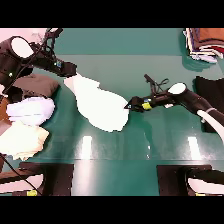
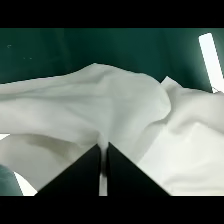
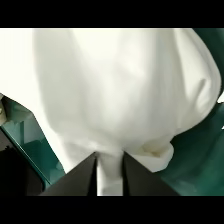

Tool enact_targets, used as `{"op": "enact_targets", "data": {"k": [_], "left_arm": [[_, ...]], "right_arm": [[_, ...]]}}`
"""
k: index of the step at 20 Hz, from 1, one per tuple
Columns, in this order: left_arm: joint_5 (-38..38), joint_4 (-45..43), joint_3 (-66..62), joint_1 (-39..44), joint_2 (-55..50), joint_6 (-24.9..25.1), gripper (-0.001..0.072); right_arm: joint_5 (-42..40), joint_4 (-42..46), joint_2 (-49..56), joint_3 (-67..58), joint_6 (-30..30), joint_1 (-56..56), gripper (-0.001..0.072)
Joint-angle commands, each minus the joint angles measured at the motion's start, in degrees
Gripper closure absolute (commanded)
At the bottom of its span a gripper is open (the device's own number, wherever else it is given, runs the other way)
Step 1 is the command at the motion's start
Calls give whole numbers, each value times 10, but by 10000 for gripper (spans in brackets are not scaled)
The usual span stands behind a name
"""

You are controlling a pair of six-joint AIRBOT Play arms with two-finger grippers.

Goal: Fold the shirts.

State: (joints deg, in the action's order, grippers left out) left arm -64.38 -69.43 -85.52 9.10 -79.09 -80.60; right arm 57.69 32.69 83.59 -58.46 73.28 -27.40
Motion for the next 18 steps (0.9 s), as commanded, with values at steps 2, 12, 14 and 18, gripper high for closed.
{"op": "enact_targets", "data": {"k": [2, 12, 14, 18], "left_arm": [[-18, 0, -1, 0, 1, 0, 680], [-7, -56, -200, 0, 184, -19, 681], [-6, -53, -263, 0, 226, -19, 681], [-5, -47, -320, 0, 268, -20, 681]], "right_arm": [[-2, -10, 46, -61, -35, -19, 693], [12, 223, -204, -245, 48, 32, 696], [27, 271, -255, -296, 70, 32, 696], [64, 354, -322, -355, 129, 32, 696]]}}
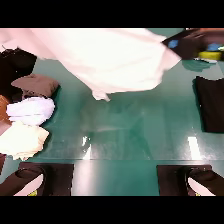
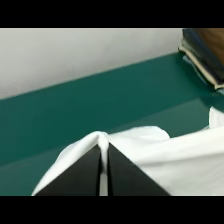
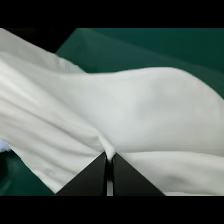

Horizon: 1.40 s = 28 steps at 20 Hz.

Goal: Fold the shirts.

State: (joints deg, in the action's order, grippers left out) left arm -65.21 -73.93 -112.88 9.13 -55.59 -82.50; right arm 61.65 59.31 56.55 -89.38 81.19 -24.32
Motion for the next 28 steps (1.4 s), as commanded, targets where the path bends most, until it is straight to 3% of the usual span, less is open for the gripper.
{"op": "enact_targets", "data": {"k": [1, 5, 10, 14, 18, 26, 27, 28], "left_arm": [[3, 8, -45, -1, 37, -1, 681], [2, 58, -3, 0, 17, 0, 681], [-31, 58, 108, 0, -63, 0, 681], [-1, 24, 223, -1, -162, 5, 680], [50, -10, 239, -3, -273, 4, 680], [80, -20, 238, -4, -305, 4, 674], [71, -29, 238, -4, -302, 4, 404], [55, -34, 236, -8, -296, 1, 139]], "right_arm": [[36, 105, -59, -53, 64, 1, 696], [71, 129, -45, -60, 100, 2, 696], [152, 128, 75, -19, 150, 1, 696], [92, 130, 170, 80, 150, 2, 696], [-11, 124, 246, 106, 150, 1, 695], [-31, 128, 302, 40, 148, 3, 692], [-25, 126, 301, 34, 148, 9, 624], [-9, 127, 299, 25, 148, 13, 417]]}}
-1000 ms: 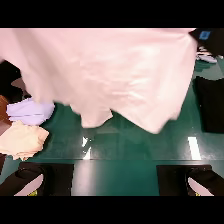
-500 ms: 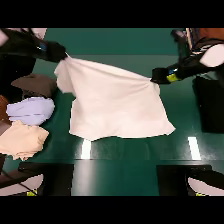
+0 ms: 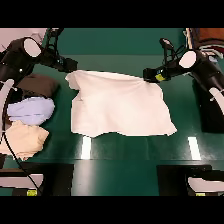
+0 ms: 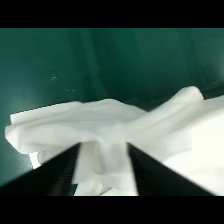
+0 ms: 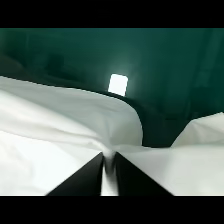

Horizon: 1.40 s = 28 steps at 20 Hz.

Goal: Fold the shirts.

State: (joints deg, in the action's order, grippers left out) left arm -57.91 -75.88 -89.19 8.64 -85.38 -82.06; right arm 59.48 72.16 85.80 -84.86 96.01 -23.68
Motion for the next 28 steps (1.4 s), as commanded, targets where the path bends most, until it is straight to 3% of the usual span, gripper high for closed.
{"op": "enact_targets", "data": {"k": [1, 4, 9, 13, 16, 22, 26, 28], "left_arm": [[-43, -15, -2, -12, 13, -8, 159], [-136, -15, 6, -58, 58, -9, 165], [-154, 2, 228, -86, 177, -9, 165], [-117, 102, 440, -86, 247, 0, 164], [-71, 150, 524, -86, 254, 8, 164], [-28, 177, 580, -82, 254, 20, 165], [0, 183, 585, -27, 254, 26, 181], [4, 181, 580, -23, 255, 26, 615]], "right_arm": [[39, -2, 0, -29, -1, 17, 370], [115, -1, -45, -28, -42, 45, 370], [157, -7, -175, 92, -56, 89, 373], [154, -12, -262, 206, -56, 125, 374], [136, -68, -308, 265, -56, 162, 374], [127, -95, -360, 312, -57, 210, 376], [134, -90, -370, 312, -57, 209, 376], [162, -54, -370, 315, -56, 210, 376]]}}
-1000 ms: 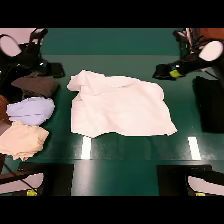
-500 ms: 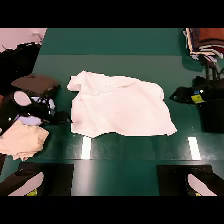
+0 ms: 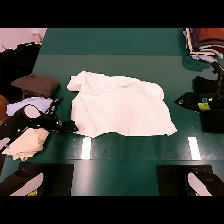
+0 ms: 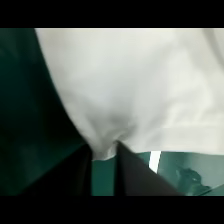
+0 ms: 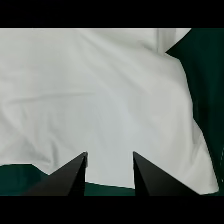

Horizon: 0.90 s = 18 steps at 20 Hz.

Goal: Fold the shirts.

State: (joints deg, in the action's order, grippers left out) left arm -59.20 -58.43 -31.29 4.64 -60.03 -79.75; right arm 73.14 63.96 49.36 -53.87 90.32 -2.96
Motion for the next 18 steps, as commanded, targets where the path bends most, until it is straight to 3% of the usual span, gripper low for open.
{"op": "enact_targets", "data": {"k": [1, 5, 7, 8, 10, 12, 14, 16, 18], "left_arm": [[10, 4, -7, 16, 1, 1, 680], [-51, -7, -87, 16, 3, 3, 680], [-62, -7, -129, 16, 3, 3, 680], [-62, -7, -146, 16, 3, 3, 680], [-57, -7, -167, 16, 3, 3, 680], [-57, -7, -170, 16, 3, 2, 680], [-58, -7, -170, 16, 3, 2, 680], [-58, -6, -170, 16, 3, 2, 680], [-57, -7, -170, 16, 3, 2, 680]], "right_arm": [[41, 45, -5, 11, 1, 9, 376], [76, 51, -5, 104, -1, 99, 355], [73, 46, -5, 164, -22, 158, 201], [67, 45, -5, 192, -27, 183, 201], [57, 45, -5, 236, -44, 208, 207], [41, 45, -5, 267, -50, 210, 304], [13, 24, -5, 284, -55, 208, 308], [-19, 2, -5, 287, -60, 195, 380], [-50, 1, -5, 287, -60, 177, 387]]}}
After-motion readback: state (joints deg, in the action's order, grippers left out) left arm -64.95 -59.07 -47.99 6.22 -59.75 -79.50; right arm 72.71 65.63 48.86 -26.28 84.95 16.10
